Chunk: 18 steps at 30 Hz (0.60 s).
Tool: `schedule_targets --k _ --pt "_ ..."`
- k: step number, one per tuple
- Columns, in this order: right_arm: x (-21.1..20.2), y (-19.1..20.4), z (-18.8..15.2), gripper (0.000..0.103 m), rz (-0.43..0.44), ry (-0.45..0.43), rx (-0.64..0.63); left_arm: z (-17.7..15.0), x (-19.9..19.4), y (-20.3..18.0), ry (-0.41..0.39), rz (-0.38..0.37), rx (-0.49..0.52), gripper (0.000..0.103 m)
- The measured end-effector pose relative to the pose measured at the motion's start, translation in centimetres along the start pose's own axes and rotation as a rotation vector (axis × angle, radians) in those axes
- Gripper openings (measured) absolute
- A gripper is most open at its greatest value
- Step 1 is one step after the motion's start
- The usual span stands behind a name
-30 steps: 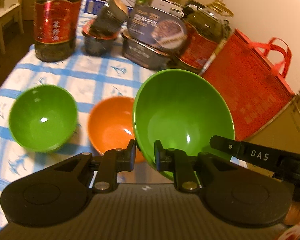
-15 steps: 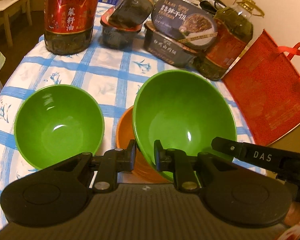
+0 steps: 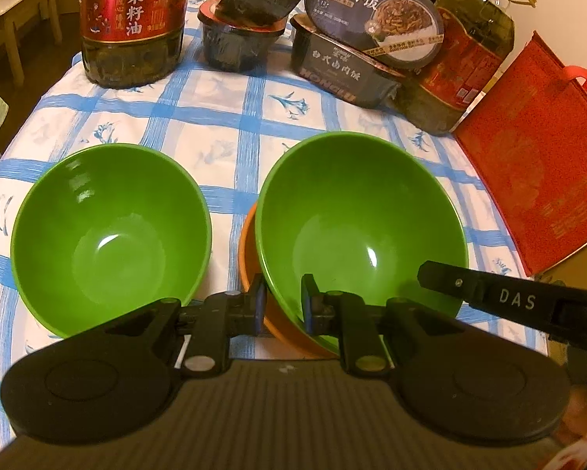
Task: Organize plates and bowls
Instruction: 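Lift the green bowl with both grippers and lower it into the orange bowl, then open both grippers to release the green bowl in the orange bowl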
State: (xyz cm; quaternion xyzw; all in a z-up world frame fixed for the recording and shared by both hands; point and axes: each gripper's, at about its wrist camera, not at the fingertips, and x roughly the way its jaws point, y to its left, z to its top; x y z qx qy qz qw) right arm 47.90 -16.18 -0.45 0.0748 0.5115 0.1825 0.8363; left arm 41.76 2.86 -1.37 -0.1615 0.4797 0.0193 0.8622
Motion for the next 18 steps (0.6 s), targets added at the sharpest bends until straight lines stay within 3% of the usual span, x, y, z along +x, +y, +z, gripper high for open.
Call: schedule_targets --k 18 --pt "0.86 0.31 0.00 0.014 -0.013 0.005 -0.031 0.22 0.42 0.05 0.005 0.007 0.008 0.016"
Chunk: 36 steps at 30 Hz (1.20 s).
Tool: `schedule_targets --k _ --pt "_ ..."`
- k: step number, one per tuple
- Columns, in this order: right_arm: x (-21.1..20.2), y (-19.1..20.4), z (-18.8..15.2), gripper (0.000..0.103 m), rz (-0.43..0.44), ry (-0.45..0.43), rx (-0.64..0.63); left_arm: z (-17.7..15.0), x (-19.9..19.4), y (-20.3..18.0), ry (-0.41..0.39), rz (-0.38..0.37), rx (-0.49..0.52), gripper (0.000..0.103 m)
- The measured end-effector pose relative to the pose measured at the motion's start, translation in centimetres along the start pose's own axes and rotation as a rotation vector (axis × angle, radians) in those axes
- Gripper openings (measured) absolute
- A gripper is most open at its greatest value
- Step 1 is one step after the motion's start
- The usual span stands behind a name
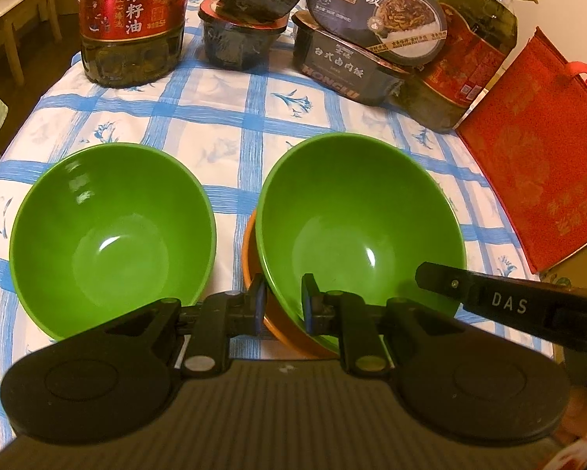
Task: Organize plates and bowls
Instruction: 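Open both grippers to release the green bowl in the orange bowl, then withdraw both grippers and move them toward the other green bowl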
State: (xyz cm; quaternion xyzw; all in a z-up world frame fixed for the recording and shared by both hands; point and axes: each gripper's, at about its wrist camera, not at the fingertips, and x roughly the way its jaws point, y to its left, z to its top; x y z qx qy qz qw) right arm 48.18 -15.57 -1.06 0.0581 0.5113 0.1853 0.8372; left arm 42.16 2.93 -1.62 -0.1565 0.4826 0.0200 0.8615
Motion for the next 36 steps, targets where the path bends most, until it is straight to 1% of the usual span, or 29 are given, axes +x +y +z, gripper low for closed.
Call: schedule_targets --k 6,7,8,9,10,11,16,22,27,30,34,36 --pt "0.0 0.0 0.0 0.014 -0.008 -0.001 -0.002 -0.1 0.1 -0.3 -0.002 0.002 0.014 0.017" --pt "0.0 0.0 0.0 0.018 -0.002 -0.003 -0.003 -0.1 0.1 -0.4 -0.005 0.004 0.019 0.018" --pt "0.0 -0.2 0.0 0.029 0.022 -0.019 0.005 -0.1 0.0 -0.4 -0.011 0.008 0.021 0.019" --pt "-0.1 -0.5 0.0 0.037 0.042 -0.025 0.019 -0.2 -0.2 -0.5 -0.021 0.014 0.023 0.021" --pt "-0.3 -0.7 0.0 0.051 0.054 -0.034 0.036 -0.2 -0.4 -0.6 -0.032 0.020 0.033 0.024" --pt "-0.6 -0.9 0.0 0.054 0.058 -0.048 0.045 -0.2 -0.6 -0.6 -0.041 0.021 0.038 0.026" --pt "-1.8 -1.1 -0.1 0.054 0.052 -0.068 0.047 -0.4 -1.4 0.1 -0.054 0.009 0.010 0.026" --pt "-3.4 -0.7 -1.3 0.054 0.052 -0.077 0.042 -1.5 -2.9 0.7 -0.062 -0.033 -0.033 0.028" --pt "-4.8 0.0 -3.1 0.055 0.043 -0.084 0.027 -3.2 -4.9 1.4 -0.082 -0.064 -0.060 0.029" --pt "-5.7 0.5 -4.5 0.055 0.044 -0.087 0.021 -4.5 -5.9 2.1 -0.072 -0.089 -0.080 0.031" --pt "-6.9 1.4 -6.4 0.056 0.036 -0.086 0.000 -6.5 -7.5 2.9 -0.076 -0.090 -0.083 0.033" --pt "-7.4 1.9 -7.5 0.057 0.030 -0.079 -0.015 -7.4 -8.2 3.1 -0.082 -0.080 -0.068 0.034"
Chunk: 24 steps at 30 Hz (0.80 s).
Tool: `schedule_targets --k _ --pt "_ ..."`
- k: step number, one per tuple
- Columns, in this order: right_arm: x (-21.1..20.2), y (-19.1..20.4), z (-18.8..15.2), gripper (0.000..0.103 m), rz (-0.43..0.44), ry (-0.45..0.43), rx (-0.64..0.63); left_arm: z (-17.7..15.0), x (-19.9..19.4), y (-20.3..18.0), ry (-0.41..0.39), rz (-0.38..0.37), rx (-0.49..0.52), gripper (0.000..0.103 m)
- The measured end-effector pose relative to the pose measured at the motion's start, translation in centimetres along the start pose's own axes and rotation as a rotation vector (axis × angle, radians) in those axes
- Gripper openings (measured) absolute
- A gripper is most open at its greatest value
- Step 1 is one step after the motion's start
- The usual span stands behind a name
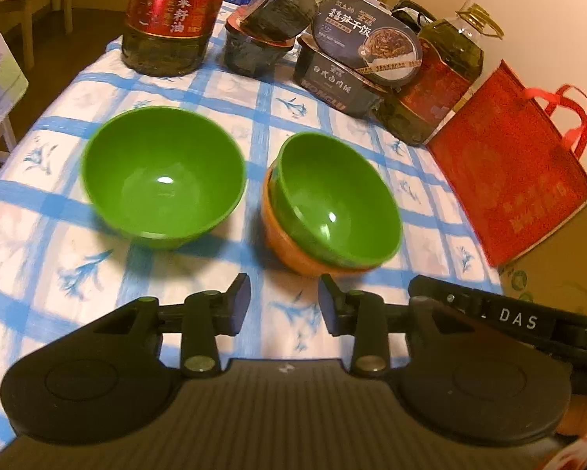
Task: Organize plates and bowls
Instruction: 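Withdraw both grippers and move them toward the other green bowl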
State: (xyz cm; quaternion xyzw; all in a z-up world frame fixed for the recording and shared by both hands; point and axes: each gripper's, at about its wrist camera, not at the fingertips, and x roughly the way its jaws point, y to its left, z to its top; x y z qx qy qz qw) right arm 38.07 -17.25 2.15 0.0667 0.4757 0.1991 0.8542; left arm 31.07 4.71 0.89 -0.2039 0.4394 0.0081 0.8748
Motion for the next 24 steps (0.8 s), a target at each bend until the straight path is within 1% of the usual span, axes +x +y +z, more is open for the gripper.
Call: schedule_targets --k 3,6,8,12,14,19,24 --pt "-0.9 0.6 -1.6 0.058 -0.007 0.007 -0.014 -1.3 -1.5 0.5 -0.016 0.007 0.014 0.036" --pt "-1.6 1.2 -2.9 0.059 -0.014 0.007 -0.028 -2.4 -2.8 1.1 -0.018 0.010 0.014 0.041" --pt "-2.1 1.5 -3.7 0.060 -0.017 0.006 -0.031 -3.1 -3.5 1.3 -0.025 0.025 0.029 0.044" --pt "-2.4 2.5 -5.5 0.061 -0.016 0.022 -0.050 -4.4 -4.8 2.0 -0.028 0.055 0.052 0.046" --pt "-2.5 3.1 -6.4 0.062 -0.013 0.032 -0.067 -5.1 -5.3 2.4 -0.031 0.071 0.066 0.050" --pt "-2.6 3.8 -8.2 0.064 -0.015 0.046 -0.062 -6.4 -6.3 3.8 -0.023 0.093 0.053 0.052" --pt "-3.0 4.7 -9.3 0.065 -0.012 0.055 -0.067 -7.6 -7.2 4.9 -0.020 0.103 0.046 0.053"
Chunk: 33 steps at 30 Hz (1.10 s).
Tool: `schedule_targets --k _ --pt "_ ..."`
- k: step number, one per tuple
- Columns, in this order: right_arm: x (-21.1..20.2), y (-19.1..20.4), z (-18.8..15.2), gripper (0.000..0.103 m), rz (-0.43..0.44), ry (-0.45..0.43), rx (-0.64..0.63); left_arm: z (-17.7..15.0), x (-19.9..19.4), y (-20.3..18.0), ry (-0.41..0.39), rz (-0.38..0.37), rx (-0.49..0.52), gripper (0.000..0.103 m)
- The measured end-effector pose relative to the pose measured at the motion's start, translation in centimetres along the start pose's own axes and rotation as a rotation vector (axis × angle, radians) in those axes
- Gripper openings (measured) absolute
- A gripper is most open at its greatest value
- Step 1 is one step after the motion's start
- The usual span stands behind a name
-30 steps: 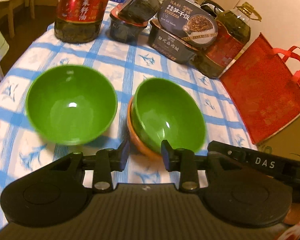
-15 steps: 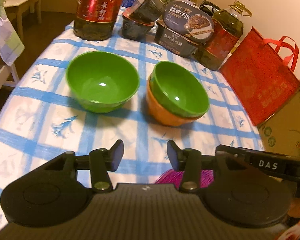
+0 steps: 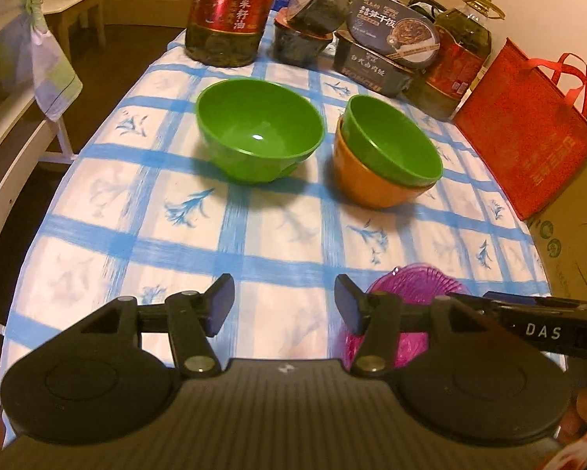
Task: Organize plates and bowls
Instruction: 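Withdraw both grippers and move them toward the other green bowl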
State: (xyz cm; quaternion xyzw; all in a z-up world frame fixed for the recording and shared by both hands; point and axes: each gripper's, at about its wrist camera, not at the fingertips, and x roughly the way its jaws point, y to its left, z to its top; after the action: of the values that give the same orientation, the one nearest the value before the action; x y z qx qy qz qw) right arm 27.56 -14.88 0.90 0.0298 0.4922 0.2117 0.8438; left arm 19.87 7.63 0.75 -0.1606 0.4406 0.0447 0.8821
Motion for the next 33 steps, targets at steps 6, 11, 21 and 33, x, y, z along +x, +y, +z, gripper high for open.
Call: schedule_targets --k 6,11,21,33 --pt "-0.6 1.0 -0.6 0.065 -0.003 -0.003 -0.008 -0.7 -1.0 0.8 -0.007 -0.001 -0.002 0.055" --pt "-0.8 1.9 -0.7 0.065 0.002 -0.007 -0.017 -0.9 -1.7 1.3 -0.014 -0.002 -0.002 0.057" --pt "-0.6 2.8 -0.5 0.065 0.006 -0.009 -0.021 -0.5 -2.3 2.6 -0.021 -0.009 -0.005 0.062" --pt "1.3 3.8 1.0 0.065 0.016 0.001 0.000 2.0 -1.5 4.0 -0.024 -0.013 0.023 0.069"
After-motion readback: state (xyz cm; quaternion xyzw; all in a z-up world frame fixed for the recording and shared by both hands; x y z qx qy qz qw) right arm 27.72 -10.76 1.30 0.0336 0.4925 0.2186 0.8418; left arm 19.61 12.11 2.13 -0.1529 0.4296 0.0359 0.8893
